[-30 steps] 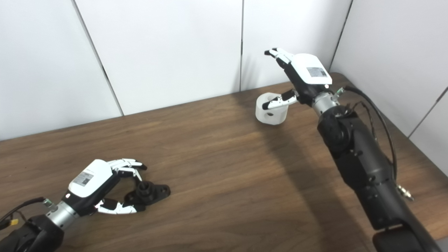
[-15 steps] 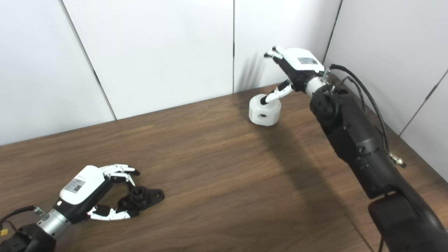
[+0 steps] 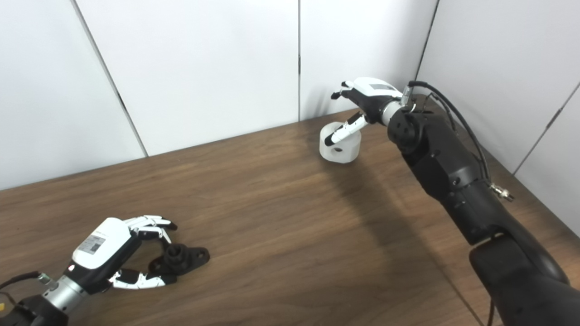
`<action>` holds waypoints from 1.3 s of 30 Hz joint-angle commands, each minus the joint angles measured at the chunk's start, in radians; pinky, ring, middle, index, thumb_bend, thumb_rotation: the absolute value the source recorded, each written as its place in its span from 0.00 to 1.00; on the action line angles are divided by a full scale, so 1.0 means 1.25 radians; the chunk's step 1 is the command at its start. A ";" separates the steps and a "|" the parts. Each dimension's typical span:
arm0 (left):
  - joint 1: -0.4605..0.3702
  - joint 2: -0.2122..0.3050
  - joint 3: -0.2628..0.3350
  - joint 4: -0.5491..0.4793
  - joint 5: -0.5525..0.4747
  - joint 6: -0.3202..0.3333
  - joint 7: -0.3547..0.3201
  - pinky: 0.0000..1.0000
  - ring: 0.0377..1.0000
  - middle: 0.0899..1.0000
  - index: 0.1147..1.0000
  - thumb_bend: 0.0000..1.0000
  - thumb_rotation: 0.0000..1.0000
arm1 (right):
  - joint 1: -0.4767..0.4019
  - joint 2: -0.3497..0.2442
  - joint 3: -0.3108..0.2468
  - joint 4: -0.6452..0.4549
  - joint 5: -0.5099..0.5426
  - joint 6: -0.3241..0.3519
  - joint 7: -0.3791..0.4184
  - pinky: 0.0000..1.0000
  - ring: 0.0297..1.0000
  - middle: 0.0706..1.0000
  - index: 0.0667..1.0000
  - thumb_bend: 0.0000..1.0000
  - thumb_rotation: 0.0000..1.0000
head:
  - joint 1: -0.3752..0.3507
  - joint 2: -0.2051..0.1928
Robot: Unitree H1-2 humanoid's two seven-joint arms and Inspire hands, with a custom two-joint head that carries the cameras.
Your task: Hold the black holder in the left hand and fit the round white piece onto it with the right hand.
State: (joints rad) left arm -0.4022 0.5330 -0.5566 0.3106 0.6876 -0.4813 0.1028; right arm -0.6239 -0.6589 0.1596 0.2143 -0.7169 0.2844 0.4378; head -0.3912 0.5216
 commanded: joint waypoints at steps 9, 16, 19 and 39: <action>0.028 0.043 -0.029 0.032 0.026 0.009 -0.042 0.68 0.79 0.74 0.42 0.52 0.05 | -0.051 -0.031 0.008 -0.059 -0.012 0.054 0.023 0.91 1.00 1.00 0.86 1.00 0.56 | -0.007 0.001; 0.031 0.046 -0.020 0.021 0.031 0.010 -0.055 0.68 0.79 0.74 0.42 0.52 0.05 | -0.041 -0.035 0.024 -0.054 -0.029 0.072 0.026 0.92 0.99 1.00 0.84 1.00 0.55 | -0.008 0.003; 0.032 0.048 -0.019 0.020 0.029 0.010 -0.056 0.68 0.78 0.74 0.42 0.52 0.05 | -0.035 -0.038 0.023 -0.045 -0.021 0.069 0.023 0.93 0.99 1.00 0.84 1.00 0.53 | -0.009 0.003; 0.043 0.054 -0.006 0.006 0.034 0.010 -0.070 0.67 0.77 0.74 0.42 0.52 0.05 | -0.023 -0.046 0.022 -0.004 -0.022 0.095 0.016 0.91 0.99 0.99 0.83 1.00 0.51 | -0.013 0.006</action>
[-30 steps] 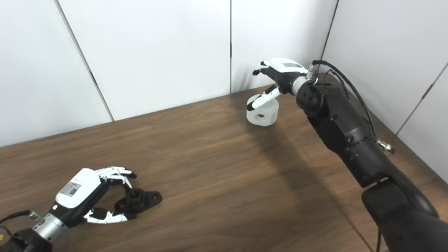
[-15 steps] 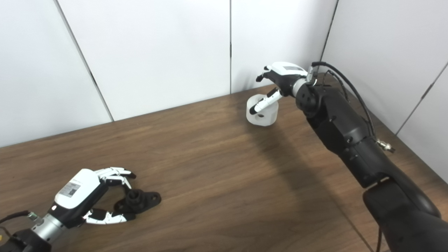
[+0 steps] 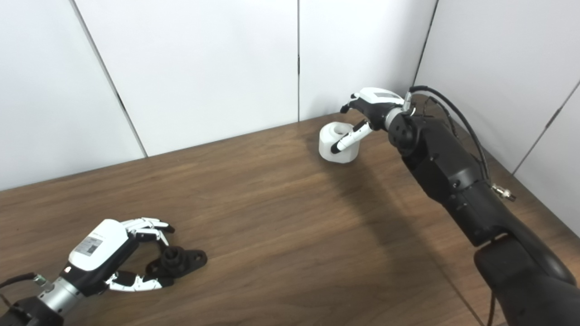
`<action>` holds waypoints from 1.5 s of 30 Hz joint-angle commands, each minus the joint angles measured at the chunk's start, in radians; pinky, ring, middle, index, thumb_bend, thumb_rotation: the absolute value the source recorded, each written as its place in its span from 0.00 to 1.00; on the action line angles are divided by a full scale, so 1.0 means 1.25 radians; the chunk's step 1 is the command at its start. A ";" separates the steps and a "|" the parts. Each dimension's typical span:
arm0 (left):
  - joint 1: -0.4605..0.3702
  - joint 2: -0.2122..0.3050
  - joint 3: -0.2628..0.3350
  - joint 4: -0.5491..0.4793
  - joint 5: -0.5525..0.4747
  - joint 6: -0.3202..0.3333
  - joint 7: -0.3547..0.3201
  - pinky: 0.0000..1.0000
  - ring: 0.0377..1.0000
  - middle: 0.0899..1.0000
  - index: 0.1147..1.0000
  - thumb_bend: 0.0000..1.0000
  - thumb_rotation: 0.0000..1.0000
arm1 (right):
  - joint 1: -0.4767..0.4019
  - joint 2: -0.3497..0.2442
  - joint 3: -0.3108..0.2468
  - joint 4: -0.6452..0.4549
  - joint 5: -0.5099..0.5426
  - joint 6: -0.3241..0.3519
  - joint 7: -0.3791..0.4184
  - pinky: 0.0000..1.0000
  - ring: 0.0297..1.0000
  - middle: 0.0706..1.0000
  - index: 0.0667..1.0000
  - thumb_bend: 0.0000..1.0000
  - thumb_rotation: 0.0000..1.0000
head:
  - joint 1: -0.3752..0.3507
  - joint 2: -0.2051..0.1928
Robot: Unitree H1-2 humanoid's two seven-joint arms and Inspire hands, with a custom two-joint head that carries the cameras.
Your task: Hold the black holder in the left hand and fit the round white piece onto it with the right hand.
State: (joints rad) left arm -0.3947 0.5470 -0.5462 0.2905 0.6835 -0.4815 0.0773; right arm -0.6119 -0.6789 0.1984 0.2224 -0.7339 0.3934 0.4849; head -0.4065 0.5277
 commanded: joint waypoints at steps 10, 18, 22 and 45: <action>0.040 0.041 -0.010 0.017 0.033 0.010 -0.056 0.67 0.77 0.74 0.42 0.52 0.05 | -0.032 -0.028 0.000 0.025 -0.013 0.001 -0.039 0.90 0.98 0.99 0.84 0.99 0.51 | 0.003 0.002; 0.039 0.044 -0.018 0.023 0.034 0.010 -0.050 0.67 0.78 0.74 0.42 0.52 0.05 | -0.027 -0.015 0.003 0.037 0.000 -0.008 -0.050 0.92 0.97 0.97 0.82 0.97 0.48 | 0.006 0.001; 0.038 0.046 -0.021 0.026 0.030 0.010 -0.047 0.67 0.78 0.74 0.42 0.52 0.05 | -0.026 -0.009 0.007 0.046 0.003 -0.026 -0.070 0.91 0.96 0.96 0.81 0.97 0.48 | 0.010 0.002; 0.044 0.054 -0.026 0.019 0.035 0.010 -0.027 0.66 0.77 0.74 0.42 0.52 0.06 | -0.042 0.018 0.049 0.071 0.006 -0.025 -0.094 0.91 0.95 0.96 0.81 0.98 0.49 | 0.019 0.009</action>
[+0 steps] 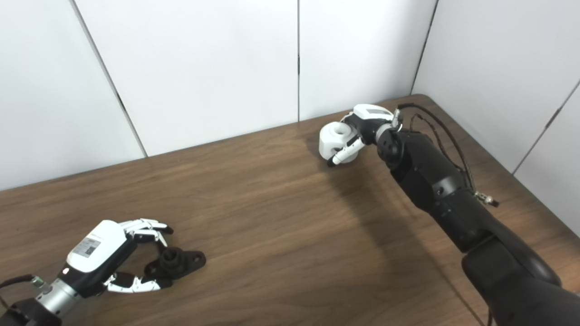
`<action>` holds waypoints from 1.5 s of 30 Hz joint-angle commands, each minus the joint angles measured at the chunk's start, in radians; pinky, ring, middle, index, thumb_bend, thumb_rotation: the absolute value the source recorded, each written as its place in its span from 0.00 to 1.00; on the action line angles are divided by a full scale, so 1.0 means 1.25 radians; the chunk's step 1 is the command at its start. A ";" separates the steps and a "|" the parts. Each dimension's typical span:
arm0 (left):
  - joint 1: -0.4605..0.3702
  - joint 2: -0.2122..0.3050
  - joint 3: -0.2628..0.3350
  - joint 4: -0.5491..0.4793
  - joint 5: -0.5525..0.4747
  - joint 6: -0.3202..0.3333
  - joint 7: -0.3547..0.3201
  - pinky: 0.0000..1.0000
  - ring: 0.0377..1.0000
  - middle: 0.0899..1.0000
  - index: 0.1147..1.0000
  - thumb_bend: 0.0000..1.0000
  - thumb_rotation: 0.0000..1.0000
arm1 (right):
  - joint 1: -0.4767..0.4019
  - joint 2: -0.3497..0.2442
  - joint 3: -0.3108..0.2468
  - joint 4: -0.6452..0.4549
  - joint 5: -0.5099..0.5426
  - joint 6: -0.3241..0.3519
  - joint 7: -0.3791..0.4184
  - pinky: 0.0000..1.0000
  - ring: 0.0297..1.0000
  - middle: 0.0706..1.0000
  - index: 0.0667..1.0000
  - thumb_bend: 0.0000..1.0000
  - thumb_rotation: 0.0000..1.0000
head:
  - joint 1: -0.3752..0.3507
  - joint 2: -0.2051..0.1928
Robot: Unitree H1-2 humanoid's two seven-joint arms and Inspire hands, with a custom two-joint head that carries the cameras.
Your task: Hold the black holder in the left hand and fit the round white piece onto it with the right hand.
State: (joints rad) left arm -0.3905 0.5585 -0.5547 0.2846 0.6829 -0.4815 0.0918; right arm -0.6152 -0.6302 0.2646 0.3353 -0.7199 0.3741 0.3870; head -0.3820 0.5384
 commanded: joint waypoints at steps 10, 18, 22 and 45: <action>0.041 0.053 -0.024 0.026 0.031 0.010 -0.029 0.66 0.77 0.74 0.42 0.52 0.06 | -0.027 -0.020 0.003 -0.005 -0.032 -0.043 -0.093 0.78 0.88 0.89 0.68 0.84 0.37 | -0.002 0.005; 0.036 0.059 -0.036 0.027 0.025 0.009 -0.023 0.66 0.77 0.74 0.42 0.52 0.06 | -0.013 -0.007 -0.014 0.013 -0.051 -0.076 -0.263 0.65 0.75 0.74 0.45 0.52 0.15 | -0.004 0.009; 0.035 0.058 -0.036 0.030 0.024 0.010 -0.026 0.66 0.77 0.74 0.42 0.52 0.06 | -0.012 -0.010 -0.013 0.006 -0.056 -0.078 -0.279 0.66 0.75 0.73 0.45 0.52 0.14 | -0.004 0.008; 0.030 0.030 -0.026 0.053 0.043 0.011 -0.024 0.69 0.80 0.76 0.42 0.52 0.06 | 0.017 0.012 -0.029 -0.185 -0.009 -0.074 -0.146 0.71 0.79 0.75 0.45 0.53 0.14 | 0.076 0.024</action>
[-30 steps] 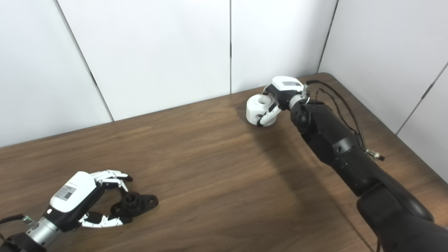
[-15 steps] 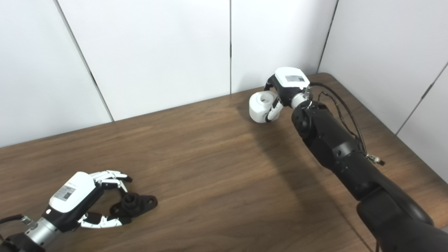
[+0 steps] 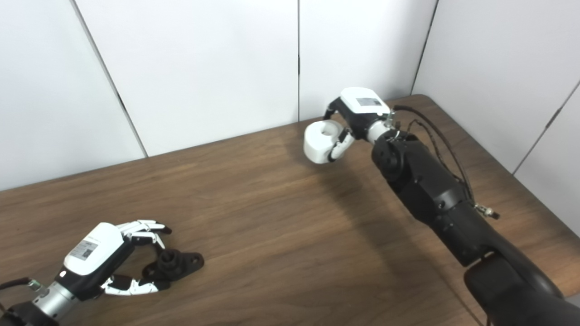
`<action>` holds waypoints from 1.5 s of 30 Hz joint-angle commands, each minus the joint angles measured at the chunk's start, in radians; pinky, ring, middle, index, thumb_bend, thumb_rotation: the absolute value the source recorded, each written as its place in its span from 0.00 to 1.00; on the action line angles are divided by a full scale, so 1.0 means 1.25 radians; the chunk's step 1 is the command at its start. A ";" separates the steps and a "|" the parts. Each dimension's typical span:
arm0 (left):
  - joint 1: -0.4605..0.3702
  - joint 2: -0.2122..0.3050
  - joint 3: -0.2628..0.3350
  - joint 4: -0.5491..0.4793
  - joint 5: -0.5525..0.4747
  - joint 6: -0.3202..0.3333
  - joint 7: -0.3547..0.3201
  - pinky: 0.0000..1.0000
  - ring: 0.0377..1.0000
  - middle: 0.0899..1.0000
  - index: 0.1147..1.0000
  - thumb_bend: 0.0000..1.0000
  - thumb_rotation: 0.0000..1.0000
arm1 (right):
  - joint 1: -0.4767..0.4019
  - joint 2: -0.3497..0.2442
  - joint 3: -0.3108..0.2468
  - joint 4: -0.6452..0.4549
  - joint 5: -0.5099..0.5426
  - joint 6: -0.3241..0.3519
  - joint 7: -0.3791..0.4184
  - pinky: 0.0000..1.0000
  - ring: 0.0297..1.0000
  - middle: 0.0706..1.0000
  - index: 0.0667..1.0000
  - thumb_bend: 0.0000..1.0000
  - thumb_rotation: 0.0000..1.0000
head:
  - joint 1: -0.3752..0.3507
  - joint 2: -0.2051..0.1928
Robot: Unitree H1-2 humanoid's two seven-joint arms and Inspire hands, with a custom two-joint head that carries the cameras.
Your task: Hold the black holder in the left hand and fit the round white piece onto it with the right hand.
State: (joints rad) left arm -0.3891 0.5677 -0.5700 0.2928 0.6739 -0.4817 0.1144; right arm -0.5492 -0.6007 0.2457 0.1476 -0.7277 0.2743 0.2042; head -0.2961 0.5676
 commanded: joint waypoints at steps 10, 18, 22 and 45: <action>0.015 0.018 -0.040 0.068 0.055 0.010 0.001 0.69 0.81 0.76 0.42 0.52 0.06 | -0.050 0.049 -0.001 -0.187 -0.018 0.154 0.197 0.82 0.81 0.75 0.45 0.52 0.14 | 0.047 0.019; 0.012 0.003 -0.037 0.071 0.061 0.011 0.002 0.69 0.82 0.77 0.42 0.52 0.07 | -0.051 0.084 0.015 -0.244 -0.017 0.144 0.232 0.80 0.82 0.75 0.45 0.52 0.14 | 0.092 0.031; 0.011 -0.003 -0.033 0.070 0.073 0.014 -0.005 0.70 0.82 0.77 0.42 0.52 0.07 | -0.049 0.103 0.034 -0.276 -0.027 0.148 0.248 0.78 0.83 0.75 0.45 0.52 0.14 | 0.109 0.035; -0.008 -0.084 -0.018 0.075 0.108 0.064 -0.026 0.75 0.85 0.79 0.42 0.52 0.07 | -0.055 0.180 0.097 -0.312 -0.002 0.082 0.267 0.74 0.81 0.75 0.44 0.52 0.14 | 0.287 0.055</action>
State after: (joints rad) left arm -0.4035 0.4828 -0.5598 0.3492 0.7278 -0.4648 0.1676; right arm -0.5649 -0.3753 0.3727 -0.2061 -0.7322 0.4158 0.5464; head 0.0611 0.6351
